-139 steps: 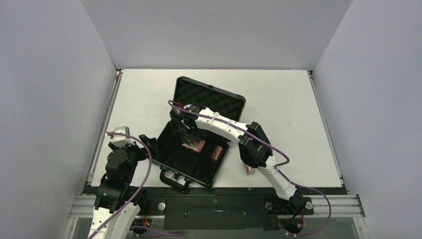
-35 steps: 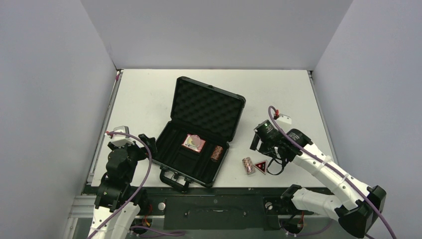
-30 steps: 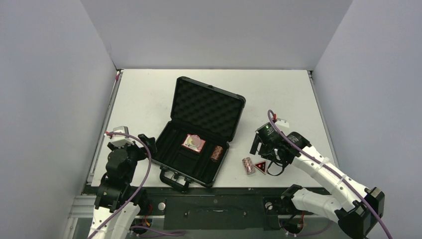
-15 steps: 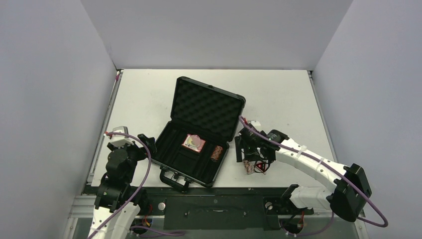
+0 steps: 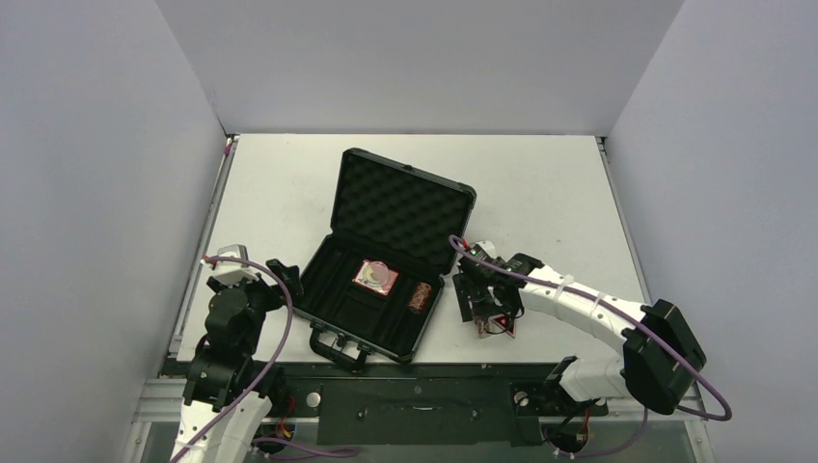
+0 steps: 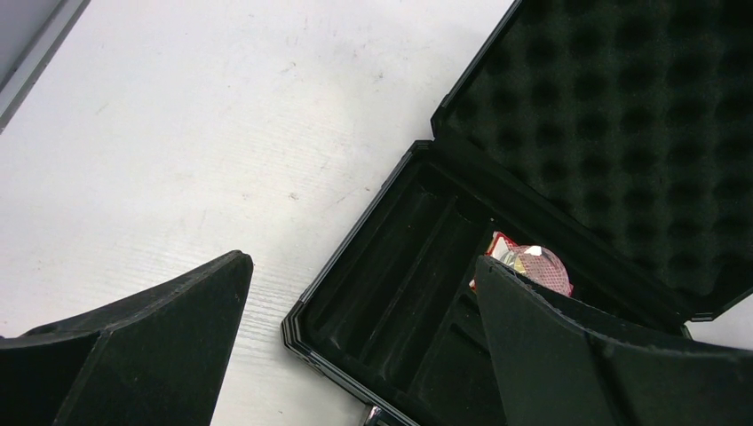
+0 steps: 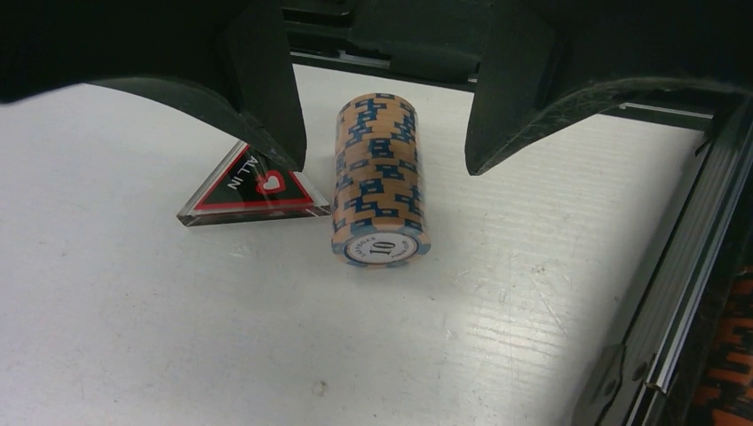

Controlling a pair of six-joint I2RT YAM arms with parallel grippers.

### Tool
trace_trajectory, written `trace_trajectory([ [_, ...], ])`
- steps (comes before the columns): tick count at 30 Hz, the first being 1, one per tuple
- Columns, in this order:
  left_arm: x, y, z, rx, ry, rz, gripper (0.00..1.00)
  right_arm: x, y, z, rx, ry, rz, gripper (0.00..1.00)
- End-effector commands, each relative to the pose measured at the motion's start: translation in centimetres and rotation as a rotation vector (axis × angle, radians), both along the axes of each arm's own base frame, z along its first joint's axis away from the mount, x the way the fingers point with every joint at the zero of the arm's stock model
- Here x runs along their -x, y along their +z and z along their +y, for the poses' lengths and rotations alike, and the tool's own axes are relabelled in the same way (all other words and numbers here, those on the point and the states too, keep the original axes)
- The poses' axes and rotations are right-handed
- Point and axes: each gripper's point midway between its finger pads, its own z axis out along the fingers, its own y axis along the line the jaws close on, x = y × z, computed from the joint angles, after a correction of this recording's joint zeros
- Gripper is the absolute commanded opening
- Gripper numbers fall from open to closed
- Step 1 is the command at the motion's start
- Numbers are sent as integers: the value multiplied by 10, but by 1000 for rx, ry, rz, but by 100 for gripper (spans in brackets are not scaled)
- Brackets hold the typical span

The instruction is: Pack up texas hold em set

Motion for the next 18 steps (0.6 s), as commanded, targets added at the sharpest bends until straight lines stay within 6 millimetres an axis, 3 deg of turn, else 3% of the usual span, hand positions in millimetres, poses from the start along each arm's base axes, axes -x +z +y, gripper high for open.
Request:
trace_trajectory([
  [1,-3,11,2,10,12,-37,96,-11,-7,1,23,10,-21,60],
  [6,-4,10,2,9,11,-34,96,-13,-18,-5,87,1,4,55],
  [18,-4,11,2,9,13,-37,96,-21,-22,-7,147,16,11,37],
])
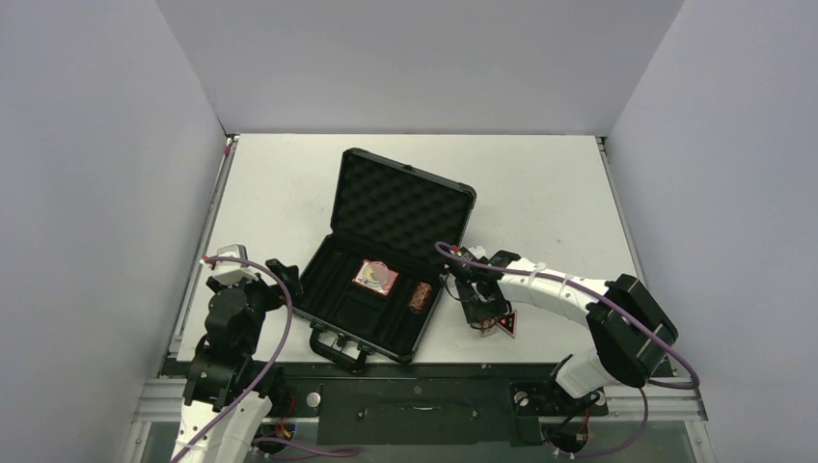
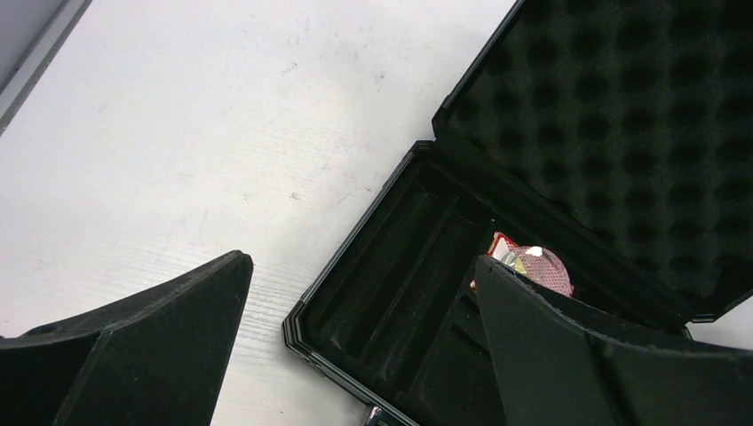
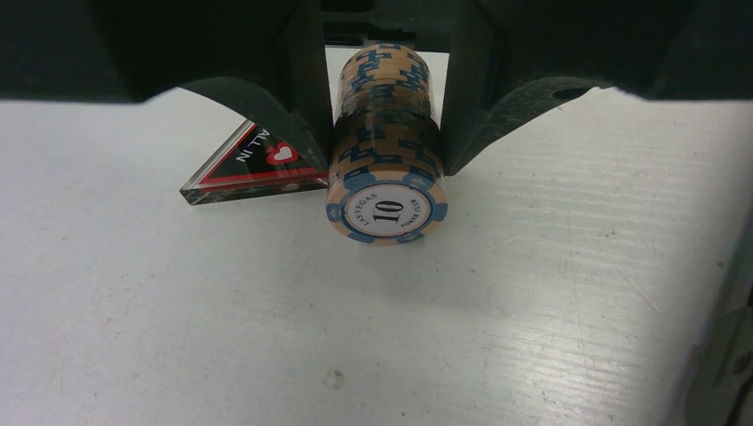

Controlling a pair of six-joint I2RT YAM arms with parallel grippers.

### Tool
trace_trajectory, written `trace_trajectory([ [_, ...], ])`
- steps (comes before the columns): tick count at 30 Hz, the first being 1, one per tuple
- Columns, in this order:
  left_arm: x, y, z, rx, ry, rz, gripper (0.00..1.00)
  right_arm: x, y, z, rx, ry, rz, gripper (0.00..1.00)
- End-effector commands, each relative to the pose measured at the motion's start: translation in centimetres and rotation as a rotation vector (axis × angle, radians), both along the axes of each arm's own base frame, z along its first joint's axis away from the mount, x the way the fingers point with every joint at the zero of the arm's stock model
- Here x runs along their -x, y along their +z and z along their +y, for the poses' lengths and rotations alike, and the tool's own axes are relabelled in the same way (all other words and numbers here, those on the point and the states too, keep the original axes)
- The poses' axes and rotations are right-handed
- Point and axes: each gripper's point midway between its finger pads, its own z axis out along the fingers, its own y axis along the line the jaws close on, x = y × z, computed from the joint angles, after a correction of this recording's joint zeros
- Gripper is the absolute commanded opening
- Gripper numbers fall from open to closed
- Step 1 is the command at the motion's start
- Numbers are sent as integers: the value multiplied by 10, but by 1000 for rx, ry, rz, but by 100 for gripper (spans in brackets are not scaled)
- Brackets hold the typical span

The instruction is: Pack up texas hold em set

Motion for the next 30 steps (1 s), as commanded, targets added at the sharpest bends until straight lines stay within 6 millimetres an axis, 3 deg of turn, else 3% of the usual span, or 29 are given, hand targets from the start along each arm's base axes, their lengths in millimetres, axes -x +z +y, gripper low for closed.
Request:
trace_trajectory([
  [1,-3,11,1,8,7,-37,96,-18,9,1,22,3,-56,33],
  [8,-4,10,1,7,4,-39,96,-21,23,4,17,-7,-66,12],
  [12,-4,10,1,7,8,-41,96,-25,40,8,-3,-27,-91,8],
  [21,-5,8,1,5,8,-32,96,-45,115,37,-182,-99,-213,0],
  [28,-7,7,0,-6,2,-35,96,-49,166,56,-364,-160,-297,0],
  [30,-8,12,-11,-8,-71,-39,96,-52,181,60,-425,-176,-335,0],
])
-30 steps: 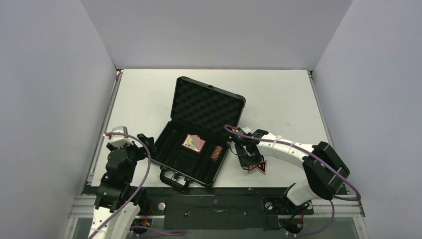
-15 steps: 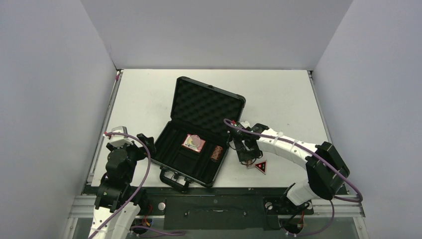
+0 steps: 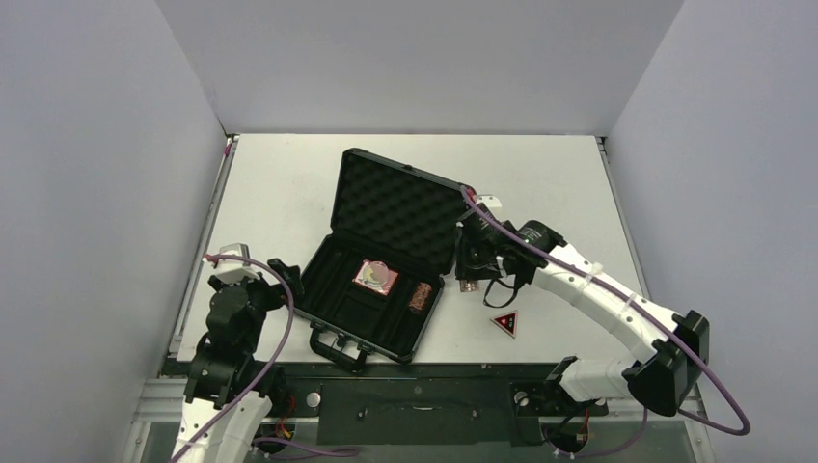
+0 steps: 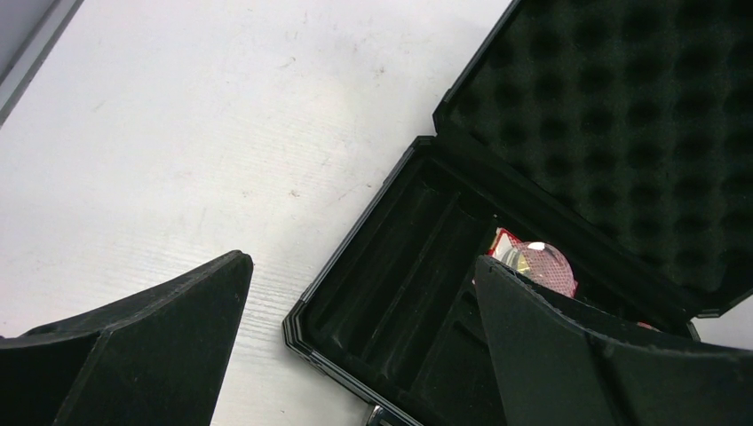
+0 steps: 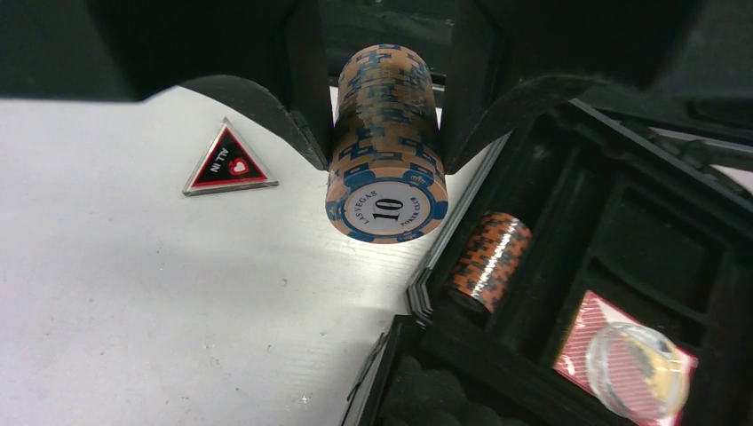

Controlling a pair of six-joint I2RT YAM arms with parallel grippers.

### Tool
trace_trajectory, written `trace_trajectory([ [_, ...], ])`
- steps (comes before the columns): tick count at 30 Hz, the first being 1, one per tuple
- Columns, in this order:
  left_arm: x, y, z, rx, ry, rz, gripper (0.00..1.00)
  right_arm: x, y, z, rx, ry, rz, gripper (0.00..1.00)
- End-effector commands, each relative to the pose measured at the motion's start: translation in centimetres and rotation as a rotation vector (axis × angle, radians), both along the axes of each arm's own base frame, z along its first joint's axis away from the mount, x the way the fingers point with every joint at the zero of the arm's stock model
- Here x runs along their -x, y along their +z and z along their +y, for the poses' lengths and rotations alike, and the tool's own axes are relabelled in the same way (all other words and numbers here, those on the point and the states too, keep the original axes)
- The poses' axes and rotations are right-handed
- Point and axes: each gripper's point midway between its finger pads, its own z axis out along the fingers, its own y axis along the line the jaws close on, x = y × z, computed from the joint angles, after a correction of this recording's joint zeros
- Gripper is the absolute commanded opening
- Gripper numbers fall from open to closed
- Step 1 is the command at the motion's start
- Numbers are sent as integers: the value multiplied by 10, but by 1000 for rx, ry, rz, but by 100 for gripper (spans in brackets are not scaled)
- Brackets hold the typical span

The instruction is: Pack up texas hold em set

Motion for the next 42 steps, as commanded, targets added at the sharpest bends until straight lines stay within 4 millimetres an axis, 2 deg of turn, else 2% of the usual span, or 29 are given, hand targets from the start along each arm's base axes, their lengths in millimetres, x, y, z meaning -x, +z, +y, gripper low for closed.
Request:
trace_trajectory([
  [1,-7,17,-14,-5,-86,-42,96,-9,48,15,-178,-60,-110,0],
  [3,-9,18,-14,-5,-83,-19,96,-15,62,19,-232,-91,-148,0],
  [6,-14,23,-20,-24,-121,0,96,-20,96,24,-347,-133,-222,0],
  [8,-19,30,-27,-7,-148,9,96,-18,117,25,-423,-153,-259,0],
  [9,-21,43,-30,6,-158,-9,96,-18,126,25,-458,-164,-269,0],
  [10,-25,44,-38,26,-185,11,96,-15,137,24,-491,-166,-289,0],
  [11,-27,62,-46,49,-224,-17,96,-14,148,22,-520,-170,-307,0],
  [12,-31,63,-54,73,-254,5,96,-13,154,22,-538,-170,-318,0],
  [13,-32,78,-67,105,-318,-18,96,-12,162,21,-559,-166,-332,0],
  [16,-40,96,-93,219,-413,-21,96,-13,179,30,-629,-128,-372,0],
  [20,-37,131,-123,346,-566,-86,96,-14,212,41,-742,-86,-438,0],
  [23,-25,158,-152,447,-735,-99,98,-15,234,45,-811,-69,-483,0],
  [24,-21,166,-158,465,-773,-106,99,-15,240,47,-823,-59,-491,0],
  [27,-5,186,-183,542,-938,-98,90,-17,246,53,-819,-17,-501,0],
  [30,8,206,-203,565,-1048,-93,88,-15,253,58,-806,37,-517,0],
  [31,12,206,-213,571,-1083,-72,88,-15,257,60,-816,53,-522,0],
  [32,14,218,-216,568,-1106,-103,87,-14,260,61,-821,66,-531,0],
  [34,20,228,-230,572,-1165,-127,85,-12,269,65,-848,100,-549,0],
  [40,30,243,-255,629,-1282,-148,82,1,288,79,-927,212,-553,0],
  [42,30,240,-263,636,-1301,-121,81,6,294,85,-964,243,-549,0],
])
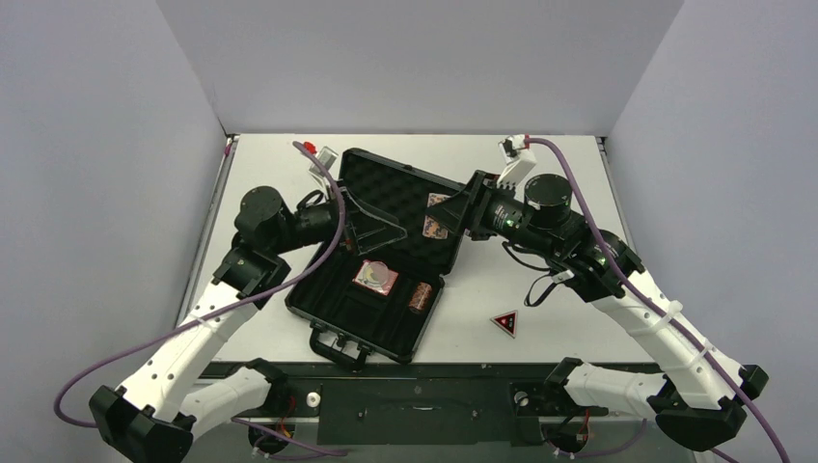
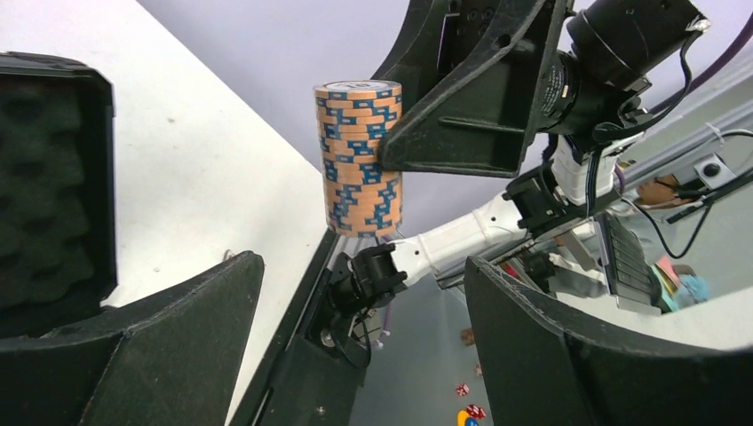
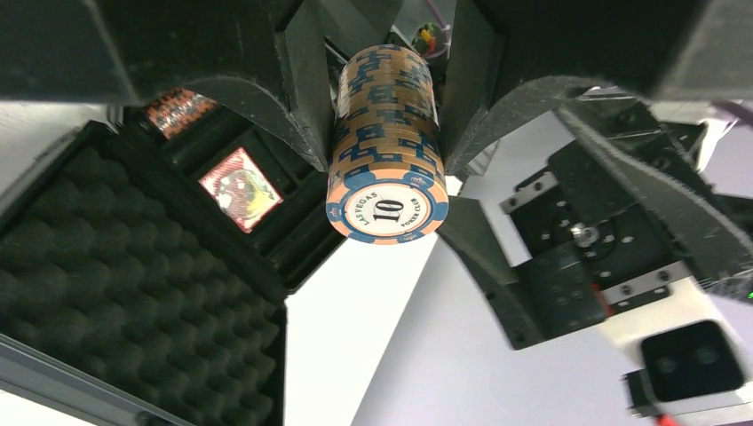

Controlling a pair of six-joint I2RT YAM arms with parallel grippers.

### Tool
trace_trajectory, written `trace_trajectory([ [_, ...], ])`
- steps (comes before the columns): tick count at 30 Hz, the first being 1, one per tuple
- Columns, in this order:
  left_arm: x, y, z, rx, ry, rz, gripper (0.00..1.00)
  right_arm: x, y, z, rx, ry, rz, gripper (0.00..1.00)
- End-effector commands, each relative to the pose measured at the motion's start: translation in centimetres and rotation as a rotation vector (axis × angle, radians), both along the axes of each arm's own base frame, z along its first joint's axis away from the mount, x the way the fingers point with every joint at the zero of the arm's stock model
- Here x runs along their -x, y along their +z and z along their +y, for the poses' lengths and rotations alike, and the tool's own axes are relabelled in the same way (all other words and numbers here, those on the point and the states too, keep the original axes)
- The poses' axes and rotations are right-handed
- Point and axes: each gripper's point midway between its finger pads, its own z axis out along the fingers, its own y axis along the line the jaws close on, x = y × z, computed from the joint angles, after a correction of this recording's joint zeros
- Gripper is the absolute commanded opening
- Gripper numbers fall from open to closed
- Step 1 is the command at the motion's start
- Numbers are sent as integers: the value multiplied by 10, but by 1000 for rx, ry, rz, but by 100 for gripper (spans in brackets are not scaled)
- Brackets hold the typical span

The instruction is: Pack up texas hold em set

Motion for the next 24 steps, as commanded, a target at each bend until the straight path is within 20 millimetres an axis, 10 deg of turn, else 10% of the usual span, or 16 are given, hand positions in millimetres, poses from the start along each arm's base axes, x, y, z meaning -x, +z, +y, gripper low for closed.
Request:
trace_trajectory([
  [1,13,38,-12,77,-86,-86,81,12,74,17,-196,117,-164,0],
  [24,25,39,-48,109,-160,-59,56,35,64,33,-172,222,-154,0],
])
